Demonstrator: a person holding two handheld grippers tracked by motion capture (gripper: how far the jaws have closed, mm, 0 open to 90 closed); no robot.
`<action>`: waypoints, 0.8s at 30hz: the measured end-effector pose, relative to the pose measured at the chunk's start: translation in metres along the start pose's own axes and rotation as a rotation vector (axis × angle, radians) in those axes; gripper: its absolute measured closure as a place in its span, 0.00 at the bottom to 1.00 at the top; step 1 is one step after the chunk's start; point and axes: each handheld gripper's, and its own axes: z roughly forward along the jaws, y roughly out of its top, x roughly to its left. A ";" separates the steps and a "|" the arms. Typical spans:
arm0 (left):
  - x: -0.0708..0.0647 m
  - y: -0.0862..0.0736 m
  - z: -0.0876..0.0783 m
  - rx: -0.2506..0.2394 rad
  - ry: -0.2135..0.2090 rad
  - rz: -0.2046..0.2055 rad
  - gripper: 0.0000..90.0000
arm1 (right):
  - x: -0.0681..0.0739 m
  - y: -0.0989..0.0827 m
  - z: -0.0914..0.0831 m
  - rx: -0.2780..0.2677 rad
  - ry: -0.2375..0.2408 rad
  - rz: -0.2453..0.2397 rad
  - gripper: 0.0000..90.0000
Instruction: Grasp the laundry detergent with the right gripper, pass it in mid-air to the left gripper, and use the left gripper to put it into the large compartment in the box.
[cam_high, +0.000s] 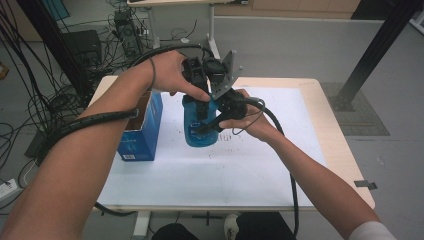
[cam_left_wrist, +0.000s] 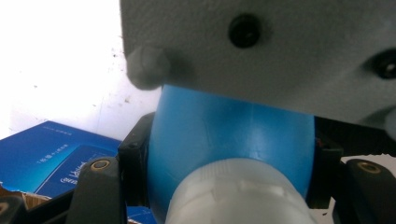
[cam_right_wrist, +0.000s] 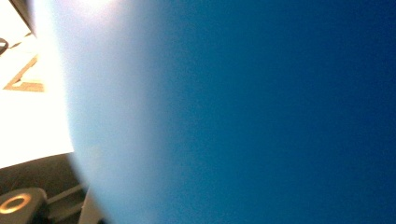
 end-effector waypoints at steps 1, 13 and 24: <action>0.000 0.000 0.000 -0.002 0.000 -0.002 0.40 | 0.000 0.000 0.000 0.000 -0.002 0.000 0.49; 0.002 0.002 -0.001 -0.009 0.009 0.004 0.40 | -0.002 -0.001 -0.002 -0.005 -0.009 0.004 0.48; 0.001 0.001 -0.001 -0.009 0.017 0.000 0.40 | -0.002 0.000 -0.001 -0.007 -0.014 -0.001 0.48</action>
